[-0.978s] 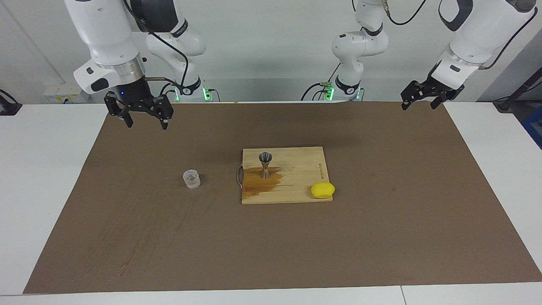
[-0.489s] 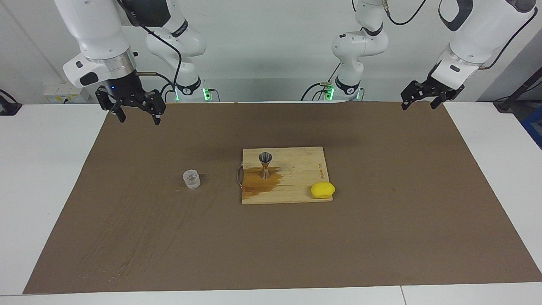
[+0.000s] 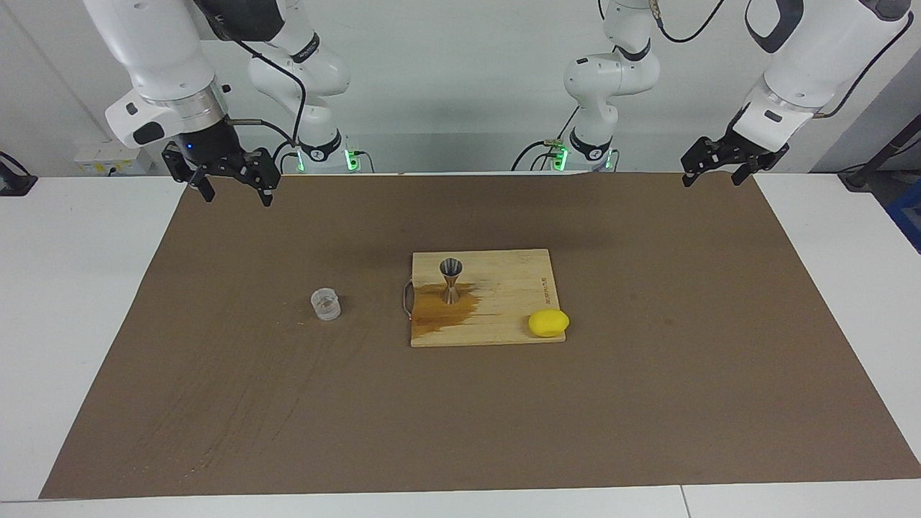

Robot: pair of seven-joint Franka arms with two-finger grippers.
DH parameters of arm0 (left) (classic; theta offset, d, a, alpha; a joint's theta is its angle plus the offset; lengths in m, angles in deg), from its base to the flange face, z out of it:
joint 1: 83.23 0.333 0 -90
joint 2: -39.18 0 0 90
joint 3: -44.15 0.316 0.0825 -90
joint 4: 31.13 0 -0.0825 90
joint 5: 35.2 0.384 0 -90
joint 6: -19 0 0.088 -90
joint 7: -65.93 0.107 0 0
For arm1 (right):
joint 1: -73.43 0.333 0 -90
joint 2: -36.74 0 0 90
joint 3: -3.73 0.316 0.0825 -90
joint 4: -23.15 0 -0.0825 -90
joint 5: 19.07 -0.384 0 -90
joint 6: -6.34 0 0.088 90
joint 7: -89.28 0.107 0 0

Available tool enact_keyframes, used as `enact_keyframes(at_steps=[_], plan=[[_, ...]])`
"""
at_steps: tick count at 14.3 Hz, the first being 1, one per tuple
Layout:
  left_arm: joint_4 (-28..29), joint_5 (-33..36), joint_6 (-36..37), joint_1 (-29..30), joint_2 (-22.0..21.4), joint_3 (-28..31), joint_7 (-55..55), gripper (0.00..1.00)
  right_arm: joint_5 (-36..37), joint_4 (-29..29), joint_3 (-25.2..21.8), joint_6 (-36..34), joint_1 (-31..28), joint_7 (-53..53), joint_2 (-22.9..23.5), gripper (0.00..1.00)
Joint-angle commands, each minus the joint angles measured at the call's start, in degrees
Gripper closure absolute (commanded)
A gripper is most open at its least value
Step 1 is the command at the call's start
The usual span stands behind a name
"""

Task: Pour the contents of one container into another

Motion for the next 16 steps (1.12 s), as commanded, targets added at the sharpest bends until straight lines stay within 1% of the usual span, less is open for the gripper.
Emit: enact_keyframes(at_steps=[1,4,8,11,13,15,16], plan=[[0.6,0.8,0.7,-0.1,-0.9,0.0,0.4,0.00,-2.3,2.2,-3.5,-2.7,2.1,-1.5,-2.3,0.00],[0.6,0.8,0.7,-0.1,-0.9,0.0,0.4,0.00,-2.0,6.8,-4.3,-2.0,2.4,-1.6,-5.3,0.00],[0.6,0.8,0.7,-0.1,-0.9,-0.1,0.4,0.00,-1.3,11.3,-4.3,1.7,2.3,-0.9,-7.1,0.00],[0.6,0.8,0.7,-0.1,-0.9,0.0,0.4,0.00,-0.8,11.0,-4.3,3.9,2.3,-1.1,-6.8,0.00],[0.6,0.8,0.7,-0.1,-0.9,0.0,0.4,0.00,1.2,10.4,-4.2,3.9,2.4,-0.7,-6.3,0.01],[0.6,0.8,0.7,-0.1,-0.9,0.0,0.4,0.00,1.2,8.2,-4.1,3.0,2.3,-0.5,-5.0,0.01],[0.6,0.8,0.7,-0.1,-0.9,-0.1,0.4,0.00,1.1,8.2,-4.1,2.7,2.3,-0.1,-5.1,0.01]])
